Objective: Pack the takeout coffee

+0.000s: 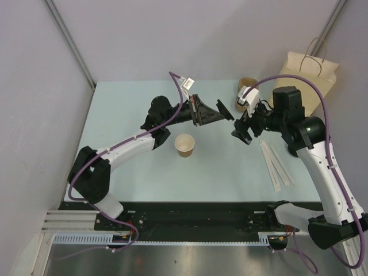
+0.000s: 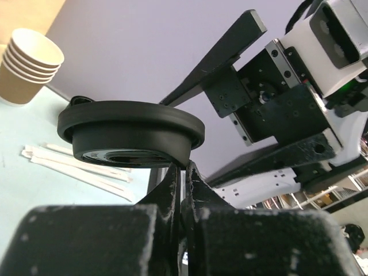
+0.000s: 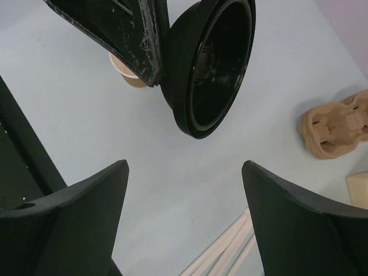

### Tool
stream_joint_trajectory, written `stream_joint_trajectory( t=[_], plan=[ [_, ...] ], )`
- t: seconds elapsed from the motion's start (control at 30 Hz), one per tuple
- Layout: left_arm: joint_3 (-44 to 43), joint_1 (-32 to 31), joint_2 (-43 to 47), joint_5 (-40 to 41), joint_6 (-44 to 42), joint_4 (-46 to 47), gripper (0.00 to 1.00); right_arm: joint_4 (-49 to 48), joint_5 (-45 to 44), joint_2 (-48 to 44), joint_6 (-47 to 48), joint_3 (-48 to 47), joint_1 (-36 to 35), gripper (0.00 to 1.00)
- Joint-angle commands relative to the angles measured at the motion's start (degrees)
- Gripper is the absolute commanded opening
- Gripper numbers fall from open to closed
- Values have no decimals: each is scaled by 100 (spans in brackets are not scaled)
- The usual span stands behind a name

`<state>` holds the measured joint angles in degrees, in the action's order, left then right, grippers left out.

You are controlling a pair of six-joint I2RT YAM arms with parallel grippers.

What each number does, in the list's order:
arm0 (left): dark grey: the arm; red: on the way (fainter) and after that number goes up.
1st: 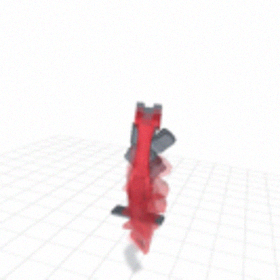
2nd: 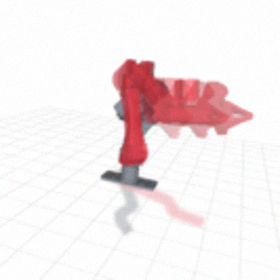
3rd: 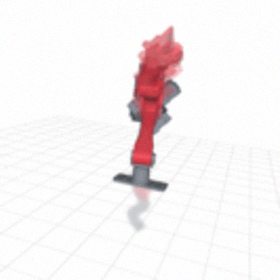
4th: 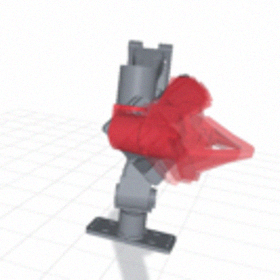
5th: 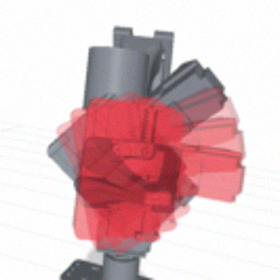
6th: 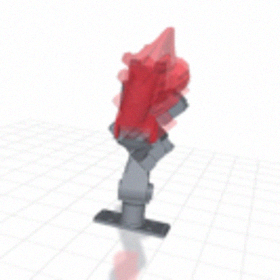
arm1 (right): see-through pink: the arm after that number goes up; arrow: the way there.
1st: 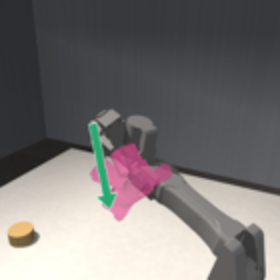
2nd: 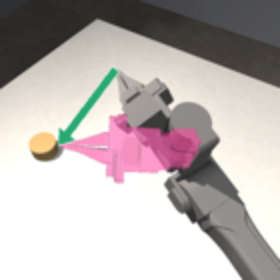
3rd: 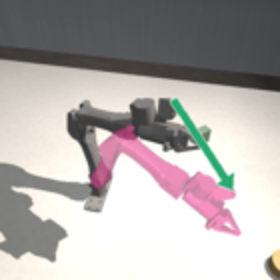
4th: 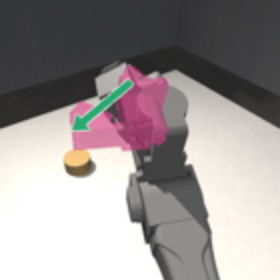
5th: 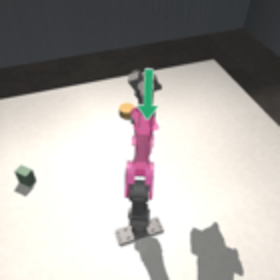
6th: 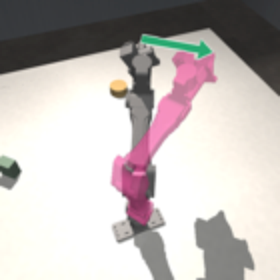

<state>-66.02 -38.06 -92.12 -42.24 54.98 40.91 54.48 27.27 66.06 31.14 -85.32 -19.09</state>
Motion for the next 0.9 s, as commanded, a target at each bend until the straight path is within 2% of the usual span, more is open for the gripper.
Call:
stream_joint_trajectory(
  t=[0.0, 0.27, 0.4, 0.43, 0.5, 0.53, 0.6, 0.63, 0.67, 0.7, 0.8, 0.87],
  plan=[
    [115, -8, 396, -232, 284, 391, 0, -684, -116, -269, 279, 112, -182, 82],
    [151, -8, 493, -320, 320, 453, 0, -1123, -669, -164, 691, 217, -1008, 70],
    [203, 1, 537, -303, 320, 488, 0, -1115, -933, -111, 859, 252, -1263, 53],
    [212, 1, 546, -303, 312, 489, 0, -1097, -951, -111, 877, 261, -1281, 46],
    [247, 27, 598, -294, 303, 489, 0, -1088, -934, -120, 929, 261, -1308, 39],
    [265, 36, 624, -294, 294, 489, 1, -1097, -925, -155, 938, 253, -1308, 31],
    [291, 88, 695, -302, 250, 410, 7, -1106, -899, -181, 895, 244, -1308, 23],
    [291, 132, 739, -337, 206, 366, 18, -1097, -855, -190, 859, 218, -1308, 13],
    [274, 185, 774, -459, 171, 209, 22, -1054, -837, -190, 781, 183, -1308, 9],
    [274, 325, 879, -530, 145, 120, 33, -1001, -811, -199, 580, 147, -1308, 5],
    [256, 815, 1168, -907, -66, -458, 52, -965, -706, -199, -139, -2, -1299, 0],
    [256, 1098, 1353, -1032, -469, -828, 57, -983, -417, -199, -632, -116, -1063, 0]
  ],
)
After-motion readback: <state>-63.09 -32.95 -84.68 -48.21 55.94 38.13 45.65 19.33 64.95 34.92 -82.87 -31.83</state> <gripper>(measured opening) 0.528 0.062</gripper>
